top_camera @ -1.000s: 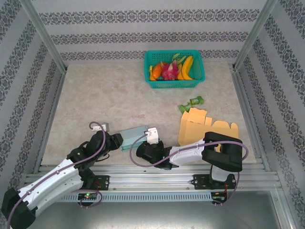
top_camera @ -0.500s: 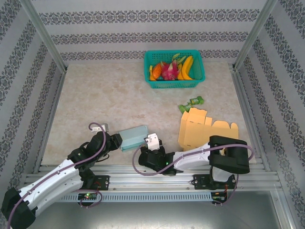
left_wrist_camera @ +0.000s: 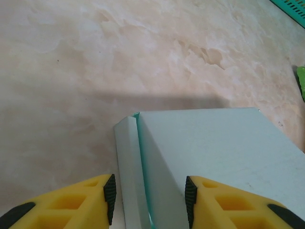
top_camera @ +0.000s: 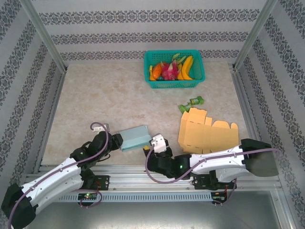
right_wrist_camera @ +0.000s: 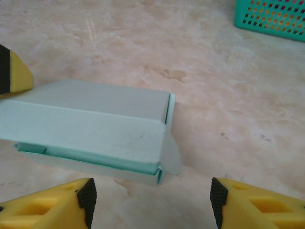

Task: Fold the paper box

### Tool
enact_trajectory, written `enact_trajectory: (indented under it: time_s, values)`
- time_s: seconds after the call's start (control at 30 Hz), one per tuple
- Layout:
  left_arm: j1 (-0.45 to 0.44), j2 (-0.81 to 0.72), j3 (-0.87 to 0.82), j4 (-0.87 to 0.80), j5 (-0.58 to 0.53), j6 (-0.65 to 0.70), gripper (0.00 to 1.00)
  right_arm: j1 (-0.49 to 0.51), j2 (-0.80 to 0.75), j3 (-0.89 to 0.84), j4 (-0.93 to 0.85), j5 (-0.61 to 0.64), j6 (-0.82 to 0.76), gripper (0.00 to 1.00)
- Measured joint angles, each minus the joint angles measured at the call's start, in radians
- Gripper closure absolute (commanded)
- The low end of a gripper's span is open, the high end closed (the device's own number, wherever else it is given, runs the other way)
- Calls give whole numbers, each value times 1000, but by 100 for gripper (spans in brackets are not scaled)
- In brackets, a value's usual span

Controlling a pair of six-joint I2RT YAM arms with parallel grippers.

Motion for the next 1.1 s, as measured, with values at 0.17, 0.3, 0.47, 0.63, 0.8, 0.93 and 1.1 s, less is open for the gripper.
enact_trajectory:
  time_s: [0.17,0.3,0.47,0.63,0.8,0.93,1.1]
  values:
    - [0,19,-2,16,0,0,55,-73,-20,59,-38,-65,-86,30]
    - [0,22,-7,26,0,0,55,-187,-6,108,-38,-157,-135,30]
    - [0,26,-15,32,-1,0,55,-291,79,169,-37,-271,-171,30]
    - [0,43,-24,48,-4,0,55,-336,200,223,-37,-348,-194,30]
    - [-4,79,-48,85,-7,-4,54,-336,297,232,-31,-368,-197,30]
    - [-5,140,-54,113,-8,-4,54,-345,362,232,-19,-374,-193,30]
    - [-5,209,-51,185,-29,-6,53,-366,370,232,7,-377,-185,30]
